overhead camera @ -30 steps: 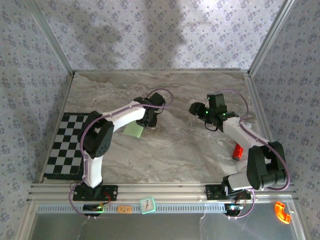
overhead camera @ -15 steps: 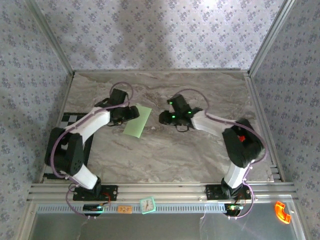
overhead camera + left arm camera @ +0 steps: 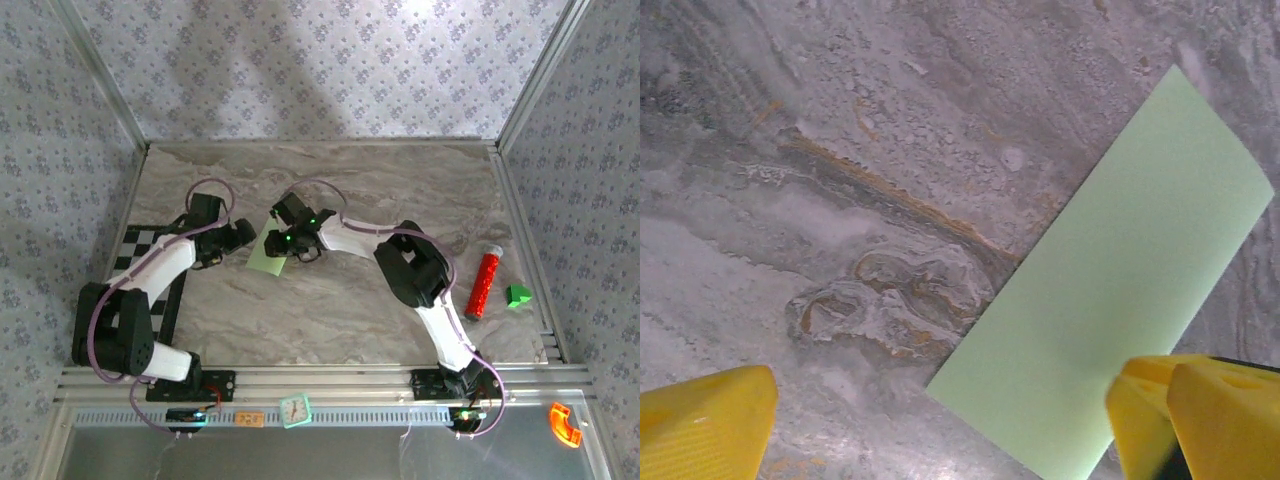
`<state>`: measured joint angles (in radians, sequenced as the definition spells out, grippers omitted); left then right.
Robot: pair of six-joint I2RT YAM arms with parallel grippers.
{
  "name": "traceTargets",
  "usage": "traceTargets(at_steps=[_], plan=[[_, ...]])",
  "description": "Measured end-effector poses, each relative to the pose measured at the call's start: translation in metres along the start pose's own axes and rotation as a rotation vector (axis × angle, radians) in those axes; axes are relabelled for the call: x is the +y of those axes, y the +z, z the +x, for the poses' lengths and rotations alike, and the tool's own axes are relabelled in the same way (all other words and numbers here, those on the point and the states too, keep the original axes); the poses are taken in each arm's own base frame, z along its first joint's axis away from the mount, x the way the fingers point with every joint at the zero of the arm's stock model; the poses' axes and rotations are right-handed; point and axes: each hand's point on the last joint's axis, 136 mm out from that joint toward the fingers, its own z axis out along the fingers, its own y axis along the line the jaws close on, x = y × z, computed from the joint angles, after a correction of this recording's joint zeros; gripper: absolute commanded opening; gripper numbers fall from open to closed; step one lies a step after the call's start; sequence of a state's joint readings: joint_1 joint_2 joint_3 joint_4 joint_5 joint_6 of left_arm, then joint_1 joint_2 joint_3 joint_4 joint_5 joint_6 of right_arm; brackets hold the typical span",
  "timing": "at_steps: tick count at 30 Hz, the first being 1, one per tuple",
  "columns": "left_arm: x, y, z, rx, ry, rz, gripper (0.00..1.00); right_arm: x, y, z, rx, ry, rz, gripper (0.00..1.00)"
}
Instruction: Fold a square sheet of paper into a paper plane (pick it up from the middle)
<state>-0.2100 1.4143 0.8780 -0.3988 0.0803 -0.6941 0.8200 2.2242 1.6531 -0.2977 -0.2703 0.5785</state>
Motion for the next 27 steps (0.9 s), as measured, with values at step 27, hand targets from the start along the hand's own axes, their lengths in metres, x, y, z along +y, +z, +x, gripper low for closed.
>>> traceTargets(at_steps=[27], plan=[[-0.090, 0.029, 0.073, 0.249, 0.108, 0.319, 0.97, -0.117, -0.109, 0.059, 0.037, 0.087, 0.083, 0.26]])
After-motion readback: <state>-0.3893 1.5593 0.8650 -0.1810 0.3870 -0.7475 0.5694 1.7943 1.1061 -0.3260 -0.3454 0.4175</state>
